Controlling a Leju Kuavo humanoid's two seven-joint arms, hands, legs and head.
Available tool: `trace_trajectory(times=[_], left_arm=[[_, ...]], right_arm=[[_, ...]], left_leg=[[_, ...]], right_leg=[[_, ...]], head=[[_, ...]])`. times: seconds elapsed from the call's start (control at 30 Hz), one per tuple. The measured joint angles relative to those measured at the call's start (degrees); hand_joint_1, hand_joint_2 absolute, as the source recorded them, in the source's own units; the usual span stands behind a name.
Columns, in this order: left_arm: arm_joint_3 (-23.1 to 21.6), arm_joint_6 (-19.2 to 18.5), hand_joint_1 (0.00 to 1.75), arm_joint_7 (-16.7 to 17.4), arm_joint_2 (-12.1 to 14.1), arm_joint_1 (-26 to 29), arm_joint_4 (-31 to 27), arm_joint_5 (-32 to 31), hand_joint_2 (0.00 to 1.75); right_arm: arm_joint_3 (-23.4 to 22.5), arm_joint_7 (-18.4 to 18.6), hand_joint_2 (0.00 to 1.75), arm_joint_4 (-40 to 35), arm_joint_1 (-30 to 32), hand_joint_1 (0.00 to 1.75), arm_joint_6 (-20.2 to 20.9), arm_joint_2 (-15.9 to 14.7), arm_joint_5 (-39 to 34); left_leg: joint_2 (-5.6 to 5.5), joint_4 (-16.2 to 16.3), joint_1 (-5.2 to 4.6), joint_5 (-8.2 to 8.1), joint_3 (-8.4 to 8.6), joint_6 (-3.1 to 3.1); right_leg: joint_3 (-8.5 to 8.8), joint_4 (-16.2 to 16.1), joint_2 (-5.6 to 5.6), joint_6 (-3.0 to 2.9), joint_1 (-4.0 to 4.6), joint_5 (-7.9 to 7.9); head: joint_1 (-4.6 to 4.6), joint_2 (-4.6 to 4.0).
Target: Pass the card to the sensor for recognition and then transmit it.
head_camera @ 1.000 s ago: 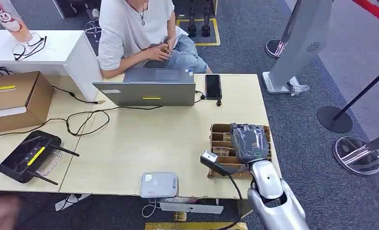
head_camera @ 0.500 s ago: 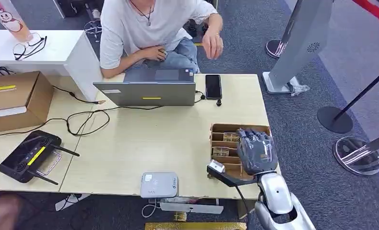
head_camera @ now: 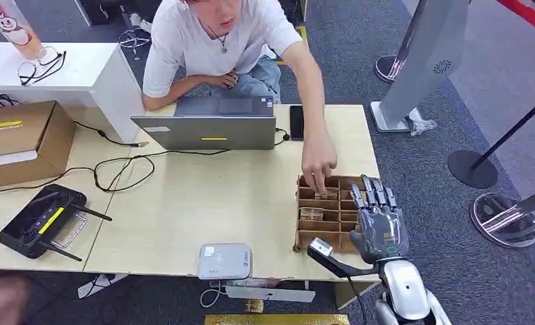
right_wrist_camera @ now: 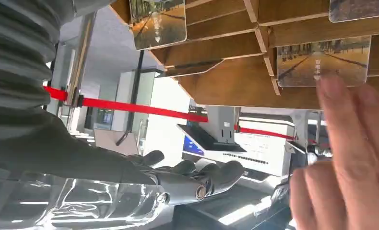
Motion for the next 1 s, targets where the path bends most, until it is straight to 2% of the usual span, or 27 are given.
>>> trace_trajectory(times=[0.33, 0.73, 1.0], left_arm=[[0.26, -0.28, 0.00, 0.00, -0.04, -0.07, 0.00, -0.42, 0.00], [0.35, -0.39, 0.00, 0.70, -0.11, -0.49, 0.00, -0.98, 0.00], [0.37, -0.48, 0.00, 0.81, -0.11, -0.51, 0.00, -1.01, 0.00]], right_arm=[[-0.68, 0.07, 1.75, 0.50, -0.24, 0.00, -1.07, -0.04, 0.02], [-1.03, -0.04, 1.75, 7.28, -7.78, 0.00, -1.70, 0.48, 0.02], [-1.11, -0.07, 1.75, 9.64, -9.35, 0.00, -1.70, 0.48, 0.02]], left_leg=[[0.00, 0.00, 0.00, 0.00, -0.02, 0.00], [0.00, 0.00, 0.00, 0.01, 0.01, 0.00], [0.00, 0.00, 0.00, 0.00, -0.01, 0.00]], right_leg=[[0.00, 0.00, 0.00, 0.01, 0.00, 0.00], [0.02, 0.00, 0.01, -0.01, 0.00, 0.02], [0.01, 0.00, 0.01, 0.02, -0.01, -0.01]], head=[[0.02, 0.00], [0.02, 0.00], [0.02, 0.00]])
